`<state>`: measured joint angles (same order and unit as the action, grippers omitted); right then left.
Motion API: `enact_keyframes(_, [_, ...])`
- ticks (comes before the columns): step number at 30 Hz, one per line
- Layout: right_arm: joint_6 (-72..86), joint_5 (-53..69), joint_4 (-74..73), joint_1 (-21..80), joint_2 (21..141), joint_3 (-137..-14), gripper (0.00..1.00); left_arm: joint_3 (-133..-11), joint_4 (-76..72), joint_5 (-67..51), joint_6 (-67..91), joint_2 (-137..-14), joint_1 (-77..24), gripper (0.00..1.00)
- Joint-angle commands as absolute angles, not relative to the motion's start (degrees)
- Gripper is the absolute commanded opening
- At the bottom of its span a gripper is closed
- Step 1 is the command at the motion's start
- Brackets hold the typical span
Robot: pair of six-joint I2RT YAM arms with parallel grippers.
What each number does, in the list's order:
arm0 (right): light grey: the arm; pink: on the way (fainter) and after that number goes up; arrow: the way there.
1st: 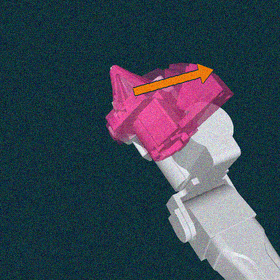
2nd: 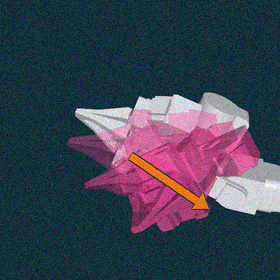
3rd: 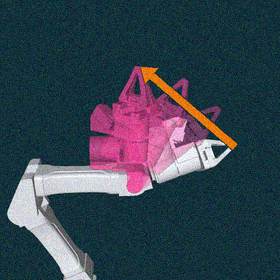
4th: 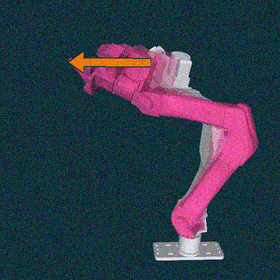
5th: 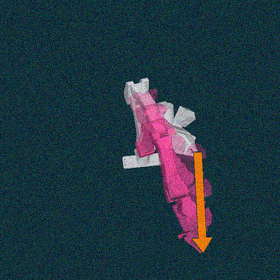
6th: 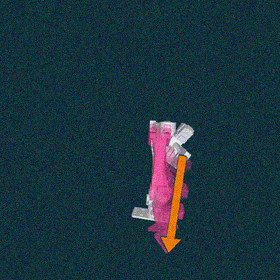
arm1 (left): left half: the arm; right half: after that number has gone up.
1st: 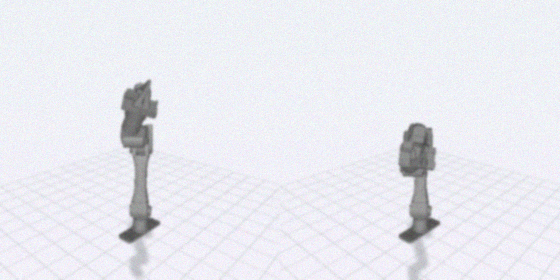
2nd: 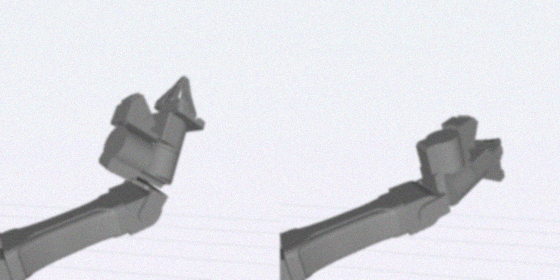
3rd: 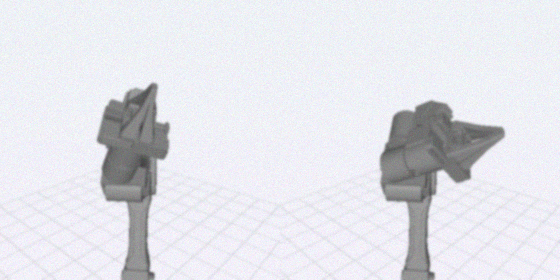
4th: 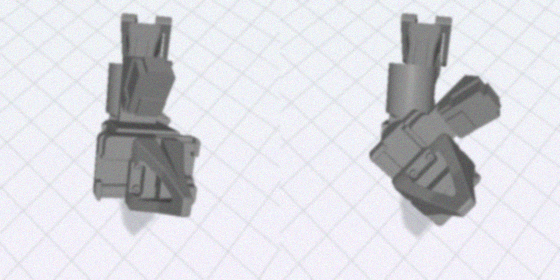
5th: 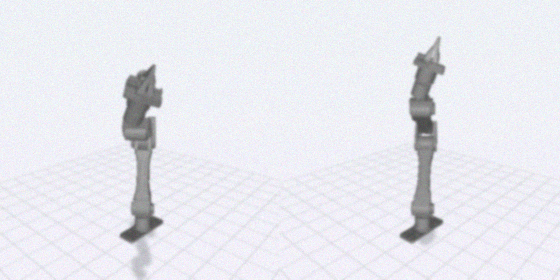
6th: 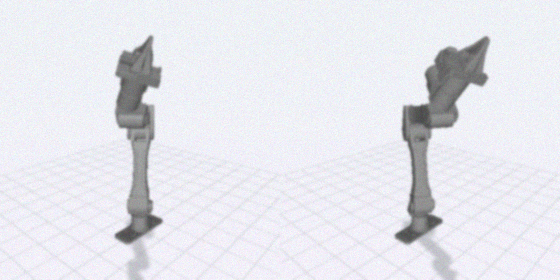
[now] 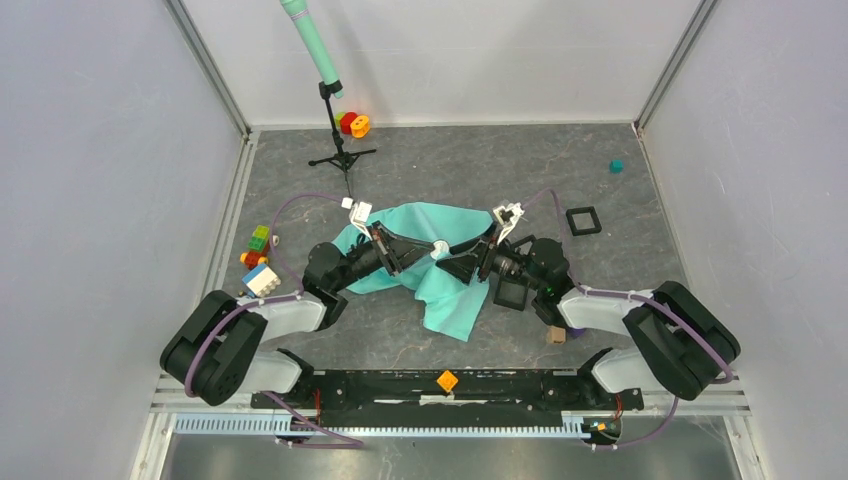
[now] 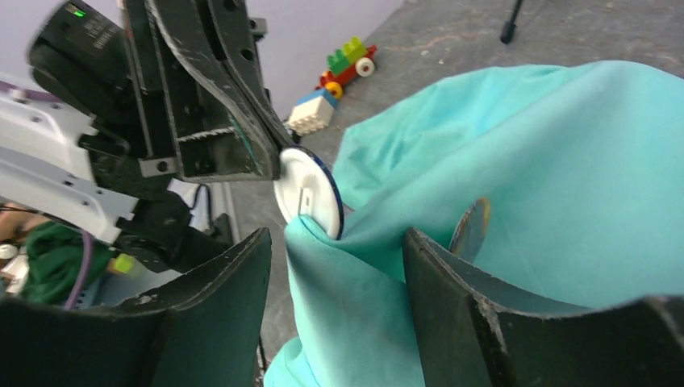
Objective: Remove the brooch from the garment
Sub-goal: Remove the brooch from the clothes.
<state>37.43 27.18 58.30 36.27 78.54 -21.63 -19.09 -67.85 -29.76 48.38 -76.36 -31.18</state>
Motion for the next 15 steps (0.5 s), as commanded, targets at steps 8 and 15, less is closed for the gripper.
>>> enact_keyframes(8, [48.0,30.0,76.2,36.3,78.9,-21.5,0.5,-18.5,-77.2,-31.7,53.0,-78.0,-30.4,0.02])
enact_keyframes(15, [48.8,29.5,77.4,36.3,78.9,-20.9,0.41,-18.9,-80.9,-32.0,55.1,-80.2,-30.4,0.02])
